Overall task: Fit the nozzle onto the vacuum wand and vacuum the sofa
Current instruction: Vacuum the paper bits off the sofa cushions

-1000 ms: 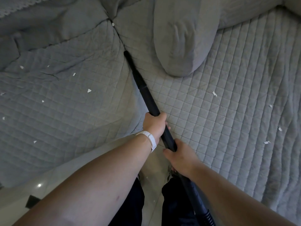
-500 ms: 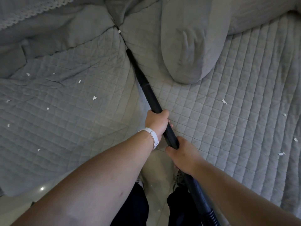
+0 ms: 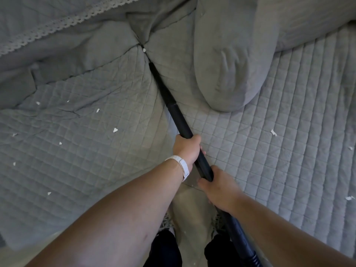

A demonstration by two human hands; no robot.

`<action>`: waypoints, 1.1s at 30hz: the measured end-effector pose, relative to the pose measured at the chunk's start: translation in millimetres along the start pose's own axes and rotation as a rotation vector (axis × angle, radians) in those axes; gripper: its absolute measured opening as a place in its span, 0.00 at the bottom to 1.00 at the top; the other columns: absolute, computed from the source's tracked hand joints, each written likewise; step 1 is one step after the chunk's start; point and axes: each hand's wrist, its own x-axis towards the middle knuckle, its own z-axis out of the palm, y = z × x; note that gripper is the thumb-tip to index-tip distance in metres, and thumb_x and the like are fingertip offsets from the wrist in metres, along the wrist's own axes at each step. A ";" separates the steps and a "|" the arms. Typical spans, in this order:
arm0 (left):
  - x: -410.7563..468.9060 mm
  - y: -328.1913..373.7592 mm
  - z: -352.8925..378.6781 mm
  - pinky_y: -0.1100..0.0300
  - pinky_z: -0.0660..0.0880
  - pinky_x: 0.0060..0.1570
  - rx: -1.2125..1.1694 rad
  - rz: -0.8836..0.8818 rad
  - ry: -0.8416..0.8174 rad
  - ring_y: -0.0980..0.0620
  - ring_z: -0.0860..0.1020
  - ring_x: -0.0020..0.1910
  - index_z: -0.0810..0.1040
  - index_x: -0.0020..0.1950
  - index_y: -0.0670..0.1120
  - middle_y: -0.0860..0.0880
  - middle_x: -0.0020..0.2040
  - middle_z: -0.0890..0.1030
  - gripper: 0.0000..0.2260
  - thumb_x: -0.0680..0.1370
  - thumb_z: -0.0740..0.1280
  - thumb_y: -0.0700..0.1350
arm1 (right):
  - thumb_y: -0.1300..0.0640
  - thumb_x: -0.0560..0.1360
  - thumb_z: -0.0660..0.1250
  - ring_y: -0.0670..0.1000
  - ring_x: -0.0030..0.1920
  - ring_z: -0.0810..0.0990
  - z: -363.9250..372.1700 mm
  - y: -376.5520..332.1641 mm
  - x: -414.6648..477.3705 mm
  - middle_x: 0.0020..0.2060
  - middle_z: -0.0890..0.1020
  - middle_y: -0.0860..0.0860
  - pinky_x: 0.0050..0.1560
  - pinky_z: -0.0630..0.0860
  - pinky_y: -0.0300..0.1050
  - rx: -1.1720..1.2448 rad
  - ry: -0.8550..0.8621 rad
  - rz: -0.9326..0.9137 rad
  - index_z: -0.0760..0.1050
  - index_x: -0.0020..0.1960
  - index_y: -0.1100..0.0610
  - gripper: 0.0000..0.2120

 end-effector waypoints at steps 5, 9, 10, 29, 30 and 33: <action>14.5 10.4 -3.1 0.52 0.81 0.38 0.012 0.015 0.013 0.48 0.77 0.28 0.70 0.53 0.43 0.48 0.30 0.75 0.06 0.77 0.63 0.41 | 0.51 0.77 0.64 0.50 0.31 0.76 -1.0 -12.1 12.8 0.33 0.78 0.51 0.31 0.72 0.44 0.027 -0.013 -0.029 0.73 0.48 0.53 0.05; 28.0 19.2 -7.7 0.51 0.81 0.37 0.023 0.038 0.033 0.47 0.77 0.27 0.70 0.51 0.43 0.49 0.25 0.75 0.06 0.76 0.64 0.41 | 0.52 0.77 0.64 0.49 0.32 0.75 2.7 -20.3 26.6 0.34 0.78 0.51 0.31 0.72 0.44 0.029 -0.006 -0.036 0.73 0.48 0.54 0.05; 30.0 21.5 -8.7 0.53 0.80 0.36 0.016 0.036 0.036 0.47 0.77 0.26 0.70 0.50 0.43 0.49 0.25 0.75 0.06 0.76 0.64 0.41 | 0.51 0.77 0.64 0.50 0.32 0.75 4.1 -21.5 29.7 0.34 0.78 0.51 0.31 0.73 0.45 0.031 -0.006 -0.039 0.73 0.48 0.53 0.05; 31.1 29.7 -16.8 0.51 0.81 0.34 0.055 0.023 0.040 0.49 0.77 0.24 0.72 0.55 0.40 0.46 0.30 0.75 0.10 0.76 0.64 0.41 | 0.51 0.76 0.65 0.50 0.31 0.77 14.6 -27.8 33.7 0.35 0.79 0.51 0.31 0.74 0.44 0.014 0.026 -0.020 0.72 0.48 0.52 0.05; 27.6 26.1 -17.0 0.55 0.80 0.32 0.060 0.021 0.038 0.49 0.77 0.23 0.72 0.55 0.40 0.45 0.31 0.75 0.09 0.76 0.64 0.41 | 0.51 0.75 0.65 0.49 0.31 0.76 16.6 -24.5 30.2 0.34 0.79 0.51 0.30 0.74 0.44 0.026 0.025 -0.012 0.73 0.48 0.53 0.06; 18.4 14.5 -20.4 0.61 0.75 0.25 0.078 0.021 0.037 0.50 0.76 0.22 0.74 0.55 0.37 0.42 0.32 0.77 0.10 0.76 0.65 0.41 | 0.50 0.74 0.65 0.49 0.29 0.77 24.3 -15.8 19.4 0.34 0.80 0.50 0.28 0.73 0.42 0.036 0.036 -0.003 0.73 0.48 0.52 0.07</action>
